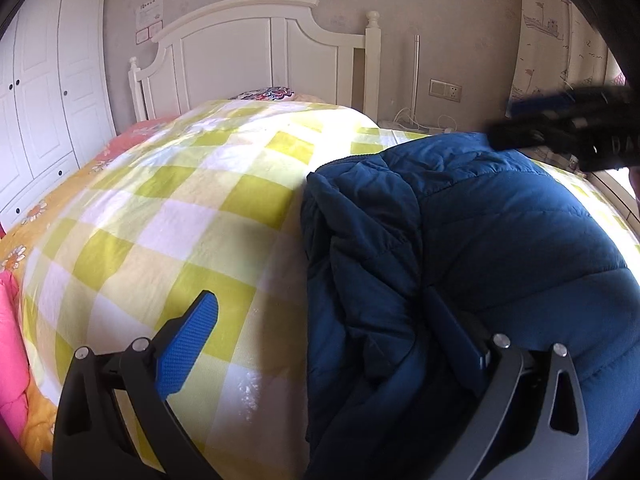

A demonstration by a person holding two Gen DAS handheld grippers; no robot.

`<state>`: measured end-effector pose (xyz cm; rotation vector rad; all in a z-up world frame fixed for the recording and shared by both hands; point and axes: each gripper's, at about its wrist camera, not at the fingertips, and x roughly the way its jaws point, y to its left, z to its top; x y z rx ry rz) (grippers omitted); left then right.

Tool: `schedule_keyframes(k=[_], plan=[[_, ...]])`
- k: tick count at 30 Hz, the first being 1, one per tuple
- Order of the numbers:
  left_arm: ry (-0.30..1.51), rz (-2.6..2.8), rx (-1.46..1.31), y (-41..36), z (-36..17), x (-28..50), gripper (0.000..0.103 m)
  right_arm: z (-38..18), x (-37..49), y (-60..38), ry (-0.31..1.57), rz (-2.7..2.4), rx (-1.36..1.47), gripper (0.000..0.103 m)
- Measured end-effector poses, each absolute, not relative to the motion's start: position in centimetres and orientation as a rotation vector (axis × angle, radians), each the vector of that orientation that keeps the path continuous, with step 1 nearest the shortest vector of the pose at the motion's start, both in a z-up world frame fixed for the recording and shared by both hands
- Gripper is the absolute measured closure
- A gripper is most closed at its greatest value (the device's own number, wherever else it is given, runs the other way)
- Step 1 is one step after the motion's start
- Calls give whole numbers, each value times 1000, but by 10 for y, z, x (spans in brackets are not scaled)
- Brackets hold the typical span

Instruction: Fold large clothes

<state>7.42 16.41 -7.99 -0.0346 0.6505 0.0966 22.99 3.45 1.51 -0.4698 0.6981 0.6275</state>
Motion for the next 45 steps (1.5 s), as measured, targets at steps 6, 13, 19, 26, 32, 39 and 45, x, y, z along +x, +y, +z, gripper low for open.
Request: schedule_keyframes(k=[6,13,19,26,32,39,45], plan=[[651,107,-26,162,-80,73,2,-43,275,-32,819,598,-184,26],[654,104,-27,162,-79,73,2,-29,253,-18,823,522,-250,26],[670,86,-47,166,-79,70,2,-32,201,-47,801,574,-137,18],[806,-56,-169,188,-79,70,2,-48,161,-100,952,705,158,16],[992,-416,-537,234,-114,96,2,-82,156,-116,1105,839,413,15],[1052,-528,-501,231,-116,122,2,-93,162,-90,1079,871,405,4],[843,-659,-581,238,-111,101,60,-82,141,-91,876,884,305,21]])
